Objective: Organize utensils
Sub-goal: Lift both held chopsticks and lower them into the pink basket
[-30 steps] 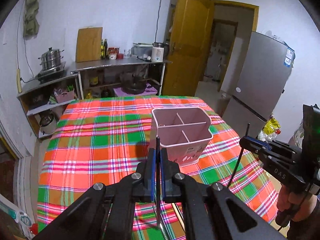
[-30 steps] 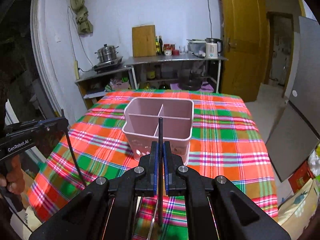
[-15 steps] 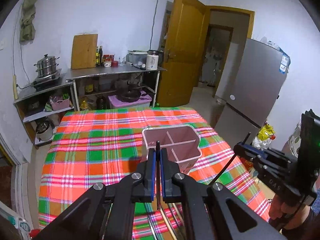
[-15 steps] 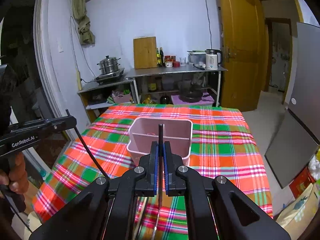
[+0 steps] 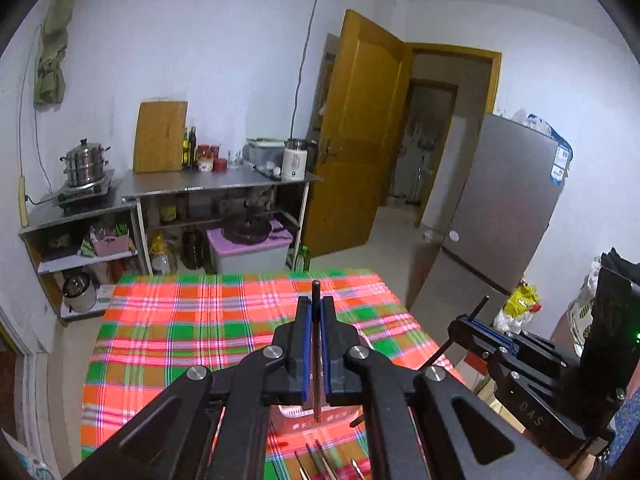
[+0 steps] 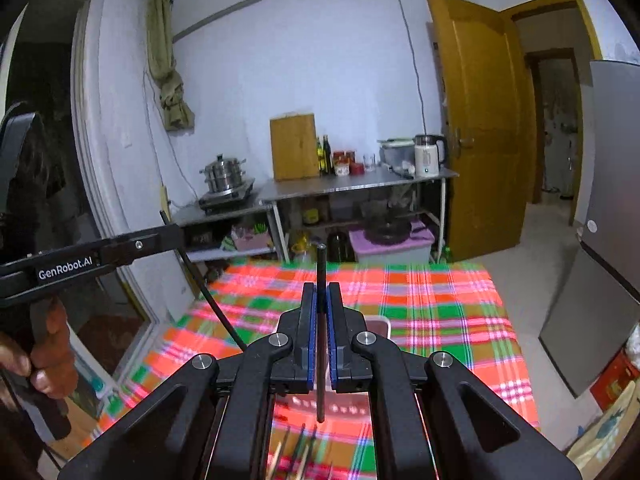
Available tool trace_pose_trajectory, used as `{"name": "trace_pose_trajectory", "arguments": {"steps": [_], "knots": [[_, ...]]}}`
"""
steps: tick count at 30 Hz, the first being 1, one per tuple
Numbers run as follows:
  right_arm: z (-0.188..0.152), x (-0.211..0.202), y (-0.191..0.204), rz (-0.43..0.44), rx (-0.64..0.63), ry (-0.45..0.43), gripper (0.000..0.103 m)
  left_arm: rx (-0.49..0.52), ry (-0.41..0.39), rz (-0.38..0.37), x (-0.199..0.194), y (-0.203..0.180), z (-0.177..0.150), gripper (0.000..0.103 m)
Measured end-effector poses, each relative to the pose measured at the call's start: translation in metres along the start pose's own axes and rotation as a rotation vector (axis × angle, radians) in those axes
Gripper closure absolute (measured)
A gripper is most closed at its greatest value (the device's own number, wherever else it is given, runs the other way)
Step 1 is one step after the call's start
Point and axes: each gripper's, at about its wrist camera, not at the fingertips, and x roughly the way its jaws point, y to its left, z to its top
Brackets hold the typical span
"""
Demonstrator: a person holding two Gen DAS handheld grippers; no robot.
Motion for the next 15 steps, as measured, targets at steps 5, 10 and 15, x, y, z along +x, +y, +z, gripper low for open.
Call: {"name": "trace_pose_trajectory", "arguments": {"steps": [5,10,15], "knots": [[0.016,0.011,0.001,0.005,0.011,-0.030,0.099,-0.006,-0.011,0.008,0.014,0.003,0.012,0.099],[0.018,0.027,-0.001,0.010,0.025,-0.039,0.099,-0.028,0.005,0.015,0.037,0.014,0.008,0.099],[0.007,0.046,-0.004,0.016,0.039,-0.008,0.099,-0.051,0.055,0.016,0.065,0.030,-0.009,0.099]]}}
